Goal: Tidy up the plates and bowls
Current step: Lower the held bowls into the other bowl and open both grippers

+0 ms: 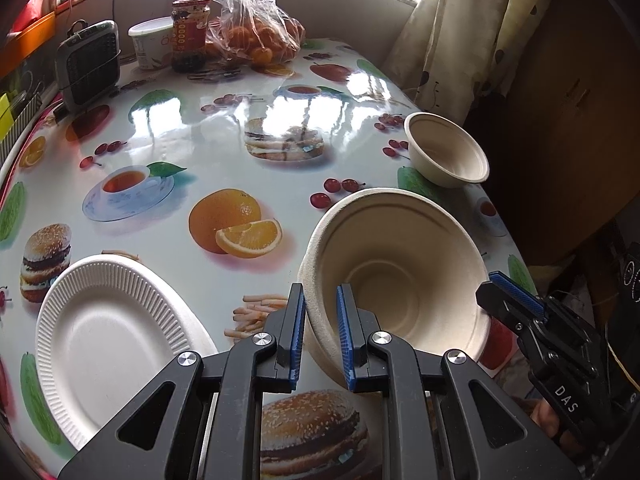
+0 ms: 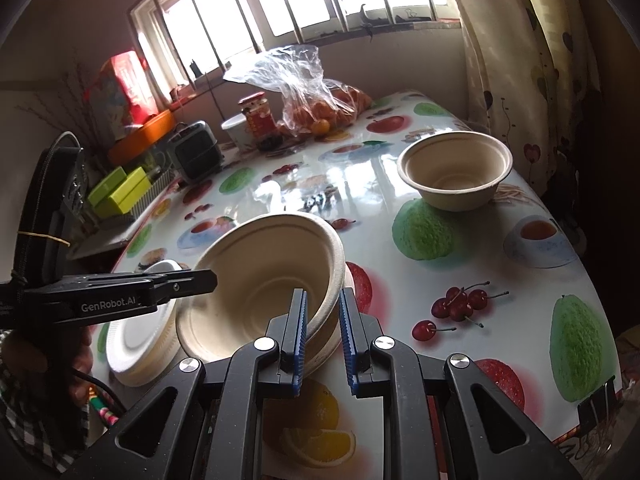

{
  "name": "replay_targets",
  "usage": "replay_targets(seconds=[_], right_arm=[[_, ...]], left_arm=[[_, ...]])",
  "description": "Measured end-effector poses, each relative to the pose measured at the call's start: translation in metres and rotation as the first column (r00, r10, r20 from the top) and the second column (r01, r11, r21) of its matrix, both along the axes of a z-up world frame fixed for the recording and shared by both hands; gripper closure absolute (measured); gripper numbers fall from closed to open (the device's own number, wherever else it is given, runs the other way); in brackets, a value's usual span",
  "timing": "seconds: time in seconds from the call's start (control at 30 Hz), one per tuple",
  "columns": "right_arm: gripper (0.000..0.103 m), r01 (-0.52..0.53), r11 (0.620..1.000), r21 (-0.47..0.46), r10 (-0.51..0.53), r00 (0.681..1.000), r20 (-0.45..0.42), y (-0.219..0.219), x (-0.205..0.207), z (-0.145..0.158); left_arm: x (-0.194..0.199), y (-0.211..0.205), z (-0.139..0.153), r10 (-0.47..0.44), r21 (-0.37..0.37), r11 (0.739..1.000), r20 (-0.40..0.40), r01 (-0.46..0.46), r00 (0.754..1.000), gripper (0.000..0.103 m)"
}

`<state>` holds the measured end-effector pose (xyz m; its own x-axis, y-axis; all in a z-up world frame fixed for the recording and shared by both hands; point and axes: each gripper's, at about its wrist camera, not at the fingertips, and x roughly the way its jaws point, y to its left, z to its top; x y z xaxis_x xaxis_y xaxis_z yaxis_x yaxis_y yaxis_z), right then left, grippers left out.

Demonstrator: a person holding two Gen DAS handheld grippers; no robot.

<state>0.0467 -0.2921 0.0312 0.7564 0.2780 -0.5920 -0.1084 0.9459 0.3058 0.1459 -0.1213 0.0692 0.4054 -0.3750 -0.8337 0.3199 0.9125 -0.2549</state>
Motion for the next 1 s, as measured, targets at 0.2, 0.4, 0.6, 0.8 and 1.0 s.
replay_targets(seconds=[0.2, 0.4, 0.6, 0.8, 1.0], right_arm=[[0.087, 0.003, 1.0, -0.001, -0.003, 1.0, -0.01, 0.001, 0.0, -0.004], [0.087, 0.004, 1.0, -0.005, -0.004, 1.0, -0.02, 0.002, 0.002, -0.008], [0.087, 0.002, 1.0, -0.007, -0.003, 1.0, -0.027, 0.004, 0.004, -0.01], [0.086, 0.004, 1.0, -0.005, -0.004, 1.0, -0.028, 0.005, 0.004, -0.01], [0.087, 0.003, 1.0, -0.007, -0.003, 1.0, -0.028, 0.004, 0.005, -0.01]], left_arm=[[-0.001, -0.001, -0.004, 0.0, 0.007, 1.0, -0.01, 0.0, 1.0, 0.086], [0.001, -0.001, -0.009, 0.002, 0.013, 1.0, -0.016, -0.002, 1.0, 0.086], [0.001, 0.0, -0.01, 0.005, 0.017, 1.0, -0.018, -0.005, 1.0, 0.086], [0.001, -0.001, -0.011, 0.005, 0.022, 1.0, -0.022, -0.005, 1.0, 0.086], [0.001, -0.001, -0.011, 0.005, 0.024, 1.0, -0.022, -0.004, 1.0, 0.086]])
